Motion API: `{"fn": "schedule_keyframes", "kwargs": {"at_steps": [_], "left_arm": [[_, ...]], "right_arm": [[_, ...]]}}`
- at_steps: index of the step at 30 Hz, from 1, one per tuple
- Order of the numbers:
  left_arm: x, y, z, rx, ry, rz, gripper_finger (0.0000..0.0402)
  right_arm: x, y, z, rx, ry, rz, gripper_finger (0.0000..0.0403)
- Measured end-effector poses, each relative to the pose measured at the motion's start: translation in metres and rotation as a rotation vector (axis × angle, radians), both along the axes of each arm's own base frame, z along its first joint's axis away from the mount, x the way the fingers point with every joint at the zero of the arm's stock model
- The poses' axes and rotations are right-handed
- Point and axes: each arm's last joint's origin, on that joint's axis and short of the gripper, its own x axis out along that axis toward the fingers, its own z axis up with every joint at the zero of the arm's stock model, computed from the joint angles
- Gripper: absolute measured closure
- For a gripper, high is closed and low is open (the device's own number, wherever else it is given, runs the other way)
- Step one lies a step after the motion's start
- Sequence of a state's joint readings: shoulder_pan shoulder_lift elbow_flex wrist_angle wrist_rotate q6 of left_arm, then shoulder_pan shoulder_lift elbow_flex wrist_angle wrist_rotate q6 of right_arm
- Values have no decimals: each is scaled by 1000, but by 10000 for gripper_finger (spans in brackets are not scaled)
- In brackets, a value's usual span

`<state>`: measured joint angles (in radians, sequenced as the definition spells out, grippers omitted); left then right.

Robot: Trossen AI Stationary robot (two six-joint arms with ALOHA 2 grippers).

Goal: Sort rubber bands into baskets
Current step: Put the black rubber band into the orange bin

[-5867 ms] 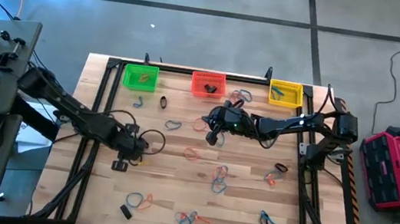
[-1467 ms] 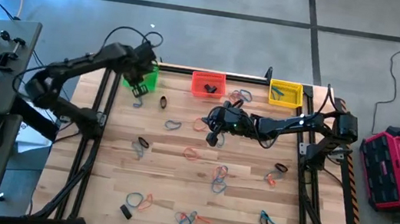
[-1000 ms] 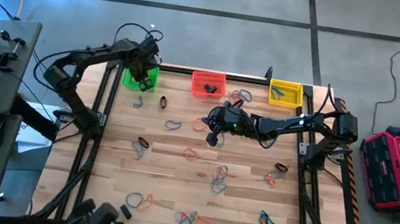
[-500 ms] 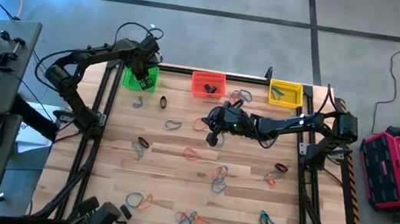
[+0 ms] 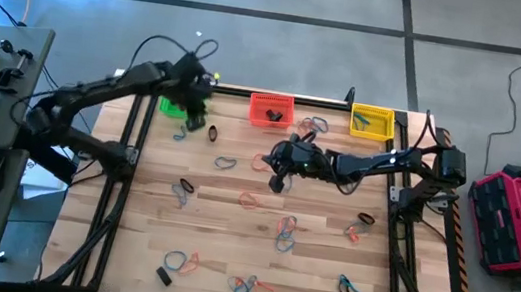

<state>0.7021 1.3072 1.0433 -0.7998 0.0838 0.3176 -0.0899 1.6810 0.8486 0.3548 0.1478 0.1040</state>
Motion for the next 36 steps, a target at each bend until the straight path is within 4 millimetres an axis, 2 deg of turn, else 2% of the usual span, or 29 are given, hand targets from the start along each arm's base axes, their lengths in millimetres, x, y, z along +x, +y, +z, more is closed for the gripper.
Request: {"fn": "schedule_keyframes", "kwargs": {"at_steps": [6,13,25,36], "left_arm": [[4,-71,17,23,-121,-195,324],[-2,-135,18,-52,-219,-336,336],[-8,-215,-7,-201,-124,-597,364],[-20,-278,-25,-272,-7,-782,369]], "right_arm": [[0,8,0,0,5,22,403],[1,15,-1,1,6,44,403],[1,24,-1,0,8,65,403],[1,24,-1,1,15,64,403]]}}
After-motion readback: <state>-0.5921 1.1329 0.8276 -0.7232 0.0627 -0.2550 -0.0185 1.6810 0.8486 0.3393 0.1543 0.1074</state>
